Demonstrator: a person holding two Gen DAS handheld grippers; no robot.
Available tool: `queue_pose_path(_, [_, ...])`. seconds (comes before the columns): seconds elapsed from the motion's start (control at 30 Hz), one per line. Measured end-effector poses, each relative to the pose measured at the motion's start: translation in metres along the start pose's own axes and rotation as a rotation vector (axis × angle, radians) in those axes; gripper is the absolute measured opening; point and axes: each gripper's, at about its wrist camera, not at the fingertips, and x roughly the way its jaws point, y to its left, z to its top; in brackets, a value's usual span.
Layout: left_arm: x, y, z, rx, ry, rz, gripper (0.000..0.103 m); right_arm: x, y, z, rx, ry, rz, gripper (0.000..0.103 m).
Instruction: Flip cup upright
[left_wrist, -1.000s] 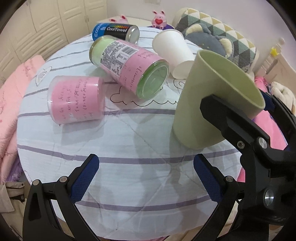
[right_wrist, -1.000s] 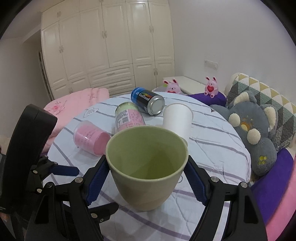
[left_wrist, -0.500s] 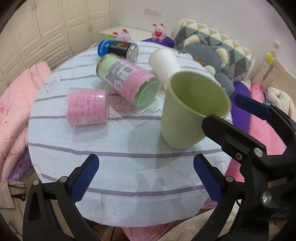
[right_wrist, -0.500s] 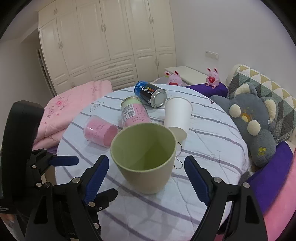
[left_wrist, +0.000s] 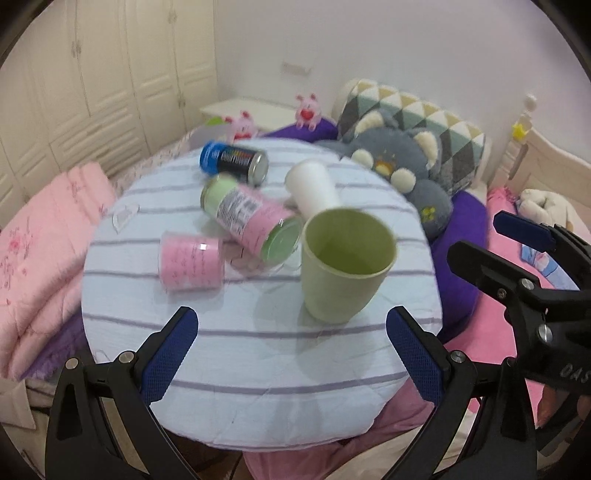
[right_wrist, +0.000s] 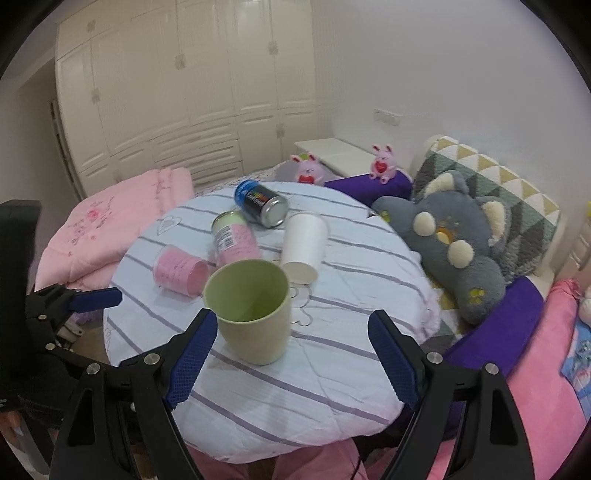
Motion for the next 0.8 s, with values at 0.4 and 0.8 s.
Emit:
queue_pose_path(0.4, [-0.028, -0.008, 0.005, 0.014, -0.144, 0.039, 0.103, -0.032, 0.000, 0.002, -0.008, -0.094, -0.077, 0.085])
queue_pose_path(0.8, [-0.044, 0.000, 0.003, -0.028, -0.224, 0.059, 0.103, -0.044, 0.005, 0.002, -0.041, -0.159, -0.171, 0.085])
